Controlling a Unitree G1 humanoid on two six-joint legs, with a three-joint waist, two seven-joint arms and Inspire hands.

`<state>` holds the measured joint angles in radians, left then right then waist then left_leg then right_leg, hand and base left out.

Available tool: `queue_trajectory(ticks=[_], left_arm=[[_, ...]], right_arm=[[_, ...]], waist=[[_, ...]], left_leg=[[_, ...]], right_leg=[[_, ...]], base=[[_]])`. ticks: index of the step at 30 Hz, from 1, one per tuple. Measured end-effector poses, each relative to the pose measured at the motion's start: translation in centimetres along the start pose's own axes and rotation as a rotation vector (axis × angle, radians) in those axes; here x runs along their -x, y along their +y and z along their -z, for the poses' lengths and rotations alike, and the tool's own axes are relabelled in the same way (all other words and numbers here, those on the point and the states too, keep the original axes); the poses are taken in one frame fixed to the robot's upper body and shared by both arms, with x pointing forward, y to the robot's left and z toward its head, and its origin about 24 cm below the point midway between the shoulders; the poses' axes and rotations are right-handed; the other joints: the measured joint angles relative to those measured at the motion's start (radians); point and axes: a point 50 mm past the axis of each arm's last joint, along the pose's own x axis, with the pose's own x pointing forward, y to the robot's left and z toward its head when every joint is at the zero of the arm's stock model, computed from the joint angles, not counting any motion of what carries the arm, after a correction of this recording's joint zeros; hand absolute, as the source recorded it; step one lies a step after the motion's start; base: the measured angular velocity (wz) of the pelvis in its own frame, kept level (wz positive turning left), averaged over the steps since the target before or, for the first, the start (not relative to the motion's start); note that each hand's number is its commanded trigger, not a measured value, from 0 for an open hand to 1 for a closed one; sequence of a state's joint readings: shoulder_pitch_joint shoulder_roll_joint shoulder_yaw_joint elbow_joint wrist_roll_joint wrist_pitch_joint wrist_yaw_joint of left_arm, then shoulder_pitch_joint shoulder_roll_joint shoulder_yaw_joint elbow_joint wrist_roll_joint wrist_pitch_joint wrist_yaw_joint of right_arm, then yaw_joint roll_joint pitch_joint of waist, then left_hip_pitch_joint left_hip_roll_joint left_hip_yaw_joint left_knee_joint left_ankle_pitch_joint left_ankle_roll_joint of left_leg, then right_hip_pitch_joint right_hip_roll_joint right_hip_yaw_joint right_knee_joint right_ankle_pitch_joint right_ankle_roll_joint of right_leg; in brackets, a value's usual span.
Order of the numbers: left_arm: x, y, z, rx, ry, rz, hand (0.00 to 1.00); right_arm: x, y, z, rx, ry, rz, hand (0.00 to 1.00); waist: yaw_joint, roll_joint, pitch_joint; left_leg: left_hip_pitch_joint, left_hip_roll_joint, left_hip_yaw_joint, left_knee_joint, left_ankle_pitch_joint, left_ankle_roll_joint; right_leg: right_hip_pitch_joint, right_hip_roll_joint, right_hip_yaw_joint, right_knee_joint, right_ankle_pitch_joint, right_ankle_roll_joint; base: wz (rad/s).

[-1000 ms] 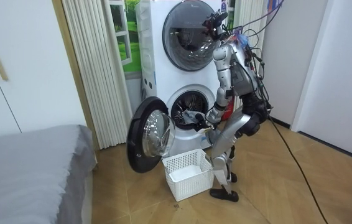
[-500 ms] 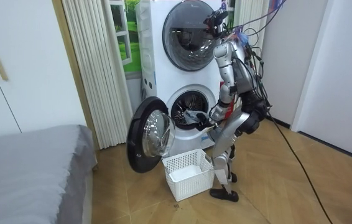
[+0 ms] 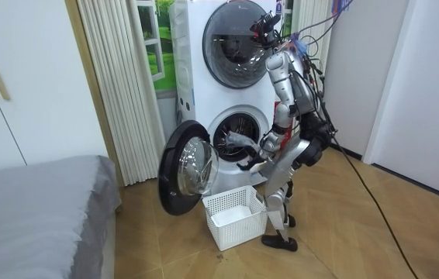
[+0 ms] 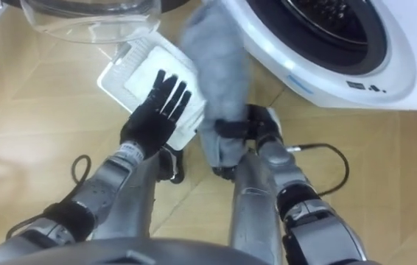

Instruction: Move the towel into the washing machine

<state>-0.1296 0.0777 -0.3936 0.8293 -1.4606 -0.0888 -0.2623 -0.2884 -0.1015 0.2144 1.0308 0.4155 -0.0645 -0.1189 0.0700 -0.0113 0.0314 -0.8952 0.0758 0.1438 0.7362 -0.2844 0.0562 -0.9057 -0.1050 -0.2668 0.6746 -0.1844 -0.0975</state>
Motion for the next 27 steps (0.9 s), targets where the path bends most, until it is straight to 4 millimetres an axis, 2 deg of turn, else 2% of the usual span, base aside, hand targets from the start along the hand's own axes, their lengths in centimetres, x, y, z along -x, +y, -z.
queue_trajectory(ticks=[6, 9, 14, 15, 19, 21, 23, 27], left_arm=[[0.6, 1.8, -1.4, -0.246, 0.014, -0.133, 0.00], [0.8, 2.3, -1.6, -0.393, 0.034, -0.198, 0.00], [0.8, 2.4, -2.6, -0.477, 0.011, -0.262, 0.00], [0.8, 2.4, -2.8, -0.494, 0.005, -0.268, 0.00], [1.1, 2.7, -3.5, -0.522, -0.001, -0.289, 0.00], [1.1, 2.6, -3.9, -0.546, -0.008, -0.299, 0.00], [1.3, 2.7, -4.2, -0.576, -0.018, -0.311, 0.00], [1.7, 2.6, -4.7, -0.593, -0.027, -0.316, 0.00]], right_arm=[[-0.2, -2.6, -0.6, -0.156, 0.008, 0.075, 1.00], [-0.3, -4.3, -1.3, -0.236, 0.017, 0.113, 1.00], [-0.6, -5.8, -3.5, -0.359, -0.022, 0.136, 1.00], [-0.6, -6.2, -4.3, -0.404, -0.035, 0.137, 1.00], [-0.8, -7.0, -6.5, -0.536, -0.080, 0.124, 1.00], [-0.8, -7.5, -7.5, -0.594, -0.099, 0.117, 1.00], [-0.8, -8.0, -8.4, -0.665, -0.127, 0.118, 1.00], [-0.8, -8.1, -9.2, -0.729, -0.127, 0.096, 1.00]], waist=[[0.007, -0.003, 0.0039], [0.013, -0.013, 0.0140], [0.011, -0.034, 0.0271], [0.008, -0.044, 0.0320], [-0.013, -0.055, 0.0306], [-0.016, -0.070, 0.0301], [-0.027, -0.093, 0.0282], [-0.038, -0.106, 0.0272]], left_leg=[[-0.001, -0.001, -0.001, -0.003, 0.001, -0.001], [-0.003, -0.006, -0.001, -0.006, 0.001, -0.001], [-0.004, -0.014, 0.001, -0.011, 0.002, 0.001], [-0.003, -0.017, 0.004, -0.011, 0.002, 0.001], [-0.012, -0.021, 0.004, -0.011, 0.003, 0.003], [-0.013, -0.023, 0.004, -0.009, 0.003, 0.005], [-0.012, -0.027, 0.004, -0.001, 0.004, 0.007], [-0.019, -0.031, 0.004, 0.011, 0.003, 0.011]], right_leg=[[0.000, -0.001, -0.001, -0.001, -0.001, 0.000], [-0.004, -0.006, -0.001, 0.002, -0.003, 0.002], [-0.010, -0.015, 0.000, 0.011, -0.009, 0.004], [-0.014, -0.018, 0.005, 0.018, -0.012, 0.006], [-0.019, -0.026, -0.002, 0.021, -0.015, 0.011], [-0.020, -0.028, -0.003, 0.026, -0.016, 0.012], [-0.018, -0.033, -0.003, 0.035, -0.020, 0.015], [-0.019, -0.042, -0.006, 0.038, -0.023, 0.021]], base=[[0.00], [0.01], [0.03], [0.04], [0.07], [0.00], [0.08], [0.06]])
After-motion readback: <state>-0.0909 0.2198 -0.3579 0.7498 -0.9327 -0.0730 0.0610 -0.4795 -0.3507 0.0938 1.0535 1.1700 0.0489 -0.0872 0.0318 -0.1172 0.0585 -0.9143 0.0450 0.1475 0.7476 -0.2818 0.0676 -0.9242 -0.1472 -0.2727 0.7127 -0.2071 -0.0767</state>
